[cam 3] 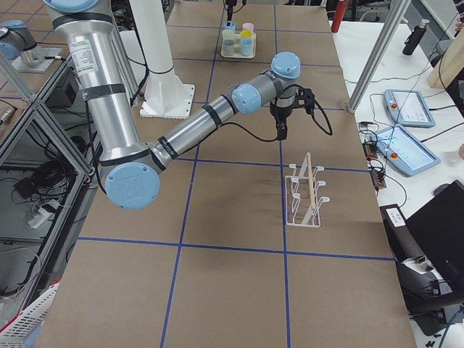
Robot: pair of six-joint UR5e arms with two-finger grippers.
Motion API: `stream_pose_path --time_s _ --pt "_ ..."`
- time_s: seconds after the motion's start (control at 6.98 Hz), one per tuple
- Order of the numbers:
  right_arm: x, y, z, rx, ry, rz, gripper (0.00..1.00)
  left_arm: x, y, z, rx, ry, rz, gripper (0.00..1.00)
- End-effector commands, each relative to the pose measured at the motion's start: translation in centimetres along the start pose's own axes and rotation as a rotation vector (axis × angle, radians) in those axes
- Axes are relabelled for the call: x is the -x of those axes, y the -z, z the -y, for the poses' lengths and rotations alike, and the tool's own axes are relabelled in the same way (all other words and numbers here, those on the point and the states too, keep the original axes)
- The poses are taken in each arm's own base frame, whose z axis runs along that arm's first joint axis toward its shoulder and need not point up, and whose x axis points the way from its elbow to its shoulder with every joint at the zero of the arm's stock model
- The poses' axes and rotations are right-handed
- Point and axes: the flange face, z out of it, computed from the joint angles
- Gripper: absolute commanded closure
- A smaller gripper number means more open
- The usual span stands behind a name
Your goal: Transfer IKEA cup to right arm and place on rack
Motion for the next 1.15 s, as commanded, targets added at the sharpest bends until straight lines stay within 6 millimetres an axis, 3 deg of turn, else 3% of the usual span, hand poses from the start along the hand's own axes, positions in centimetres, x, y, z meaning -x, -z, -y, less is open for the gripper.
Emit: stream_pose_path --time_s 0.0,0.14,0.43,0.57,0.72,1.0 --pt "0.5 -0.8 0.1 0.012 0.007 0.000 0.01 0.4 -1.5 0.6 0.024 -0.011 0.010 0.65" --pt "1.0 -0.7 0.6 0.009 0.014 0.003 0.01 0.4 -1.5 0.5 0.024 -0.014 0.009 0.99" --pt "1.3 -0.6 0.7 0.007 0.017 0.006 0.01 0.1 0.9 -0.8 -0.006 -0.004 -0.010 1.00" --pt "2.0 -0.5 1.0 0.004 0.021 0.011 0.01 0.2 4.0 -2.0 -0.057 0.023 -0.034 1.00" --pt "2.5 -0.4 1.1 0.002 0.012 0.014 0.01 1.2 6.2 -3.7 -0.079 0.070 -0.069 1.00" --pt "2.8 -0.1 1.1 -0.011 0.021 0.012 0.01 4.1 10.3 -3.6 -0.222 0.094 -0.077 1.00"
